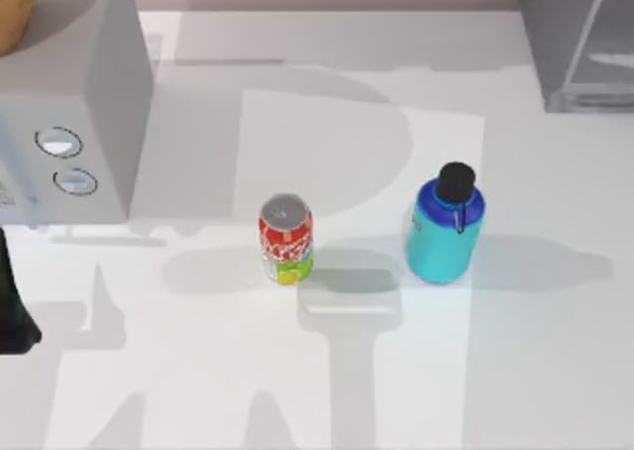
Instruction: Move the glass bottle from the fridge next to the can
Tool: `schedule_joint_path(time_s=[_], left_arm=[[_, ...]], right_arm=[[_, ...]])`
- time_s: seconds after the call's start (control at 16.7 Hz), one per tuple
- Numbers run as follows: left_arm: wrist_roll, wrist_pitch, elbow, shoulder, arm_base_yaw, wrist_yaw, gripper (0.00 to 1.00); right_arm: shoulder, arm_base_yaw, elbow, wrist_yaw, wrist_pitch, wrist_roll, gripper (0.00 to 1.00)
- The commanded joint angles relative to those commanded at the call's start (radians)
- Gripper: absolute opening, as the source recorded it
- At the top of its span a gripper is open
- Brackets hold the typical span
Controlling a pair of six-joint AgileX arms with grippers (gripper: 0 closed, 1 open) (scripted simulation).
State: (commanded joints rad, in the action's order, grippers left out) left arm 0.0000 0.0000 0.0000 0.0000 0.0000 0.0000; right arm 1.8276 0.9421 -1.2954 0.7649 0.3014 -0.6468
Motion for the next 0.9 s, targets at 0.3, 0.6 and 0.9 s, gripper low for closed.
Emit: schedule_joint_path(time_s=[0.3,0.6,0.9], left_arm=[[0.000,0.000,0.000,0.000,0.000,0.000,1.00],[0.000,0.000,0.000,0.000,0.000,0.000,1.00],[0.000,0.000,0.000,0.000,0.000,0.000,1.00]], right_arm=[[-0.020,-0.107,0.035,-0.091,-0.047,0.086,1.00],[-0.082,-0.437,0.135,-0.334,-0.167,0.300,1.00],[-0.167,-0.789,0.249,-0.604,-0.299,0.528,1.00]])
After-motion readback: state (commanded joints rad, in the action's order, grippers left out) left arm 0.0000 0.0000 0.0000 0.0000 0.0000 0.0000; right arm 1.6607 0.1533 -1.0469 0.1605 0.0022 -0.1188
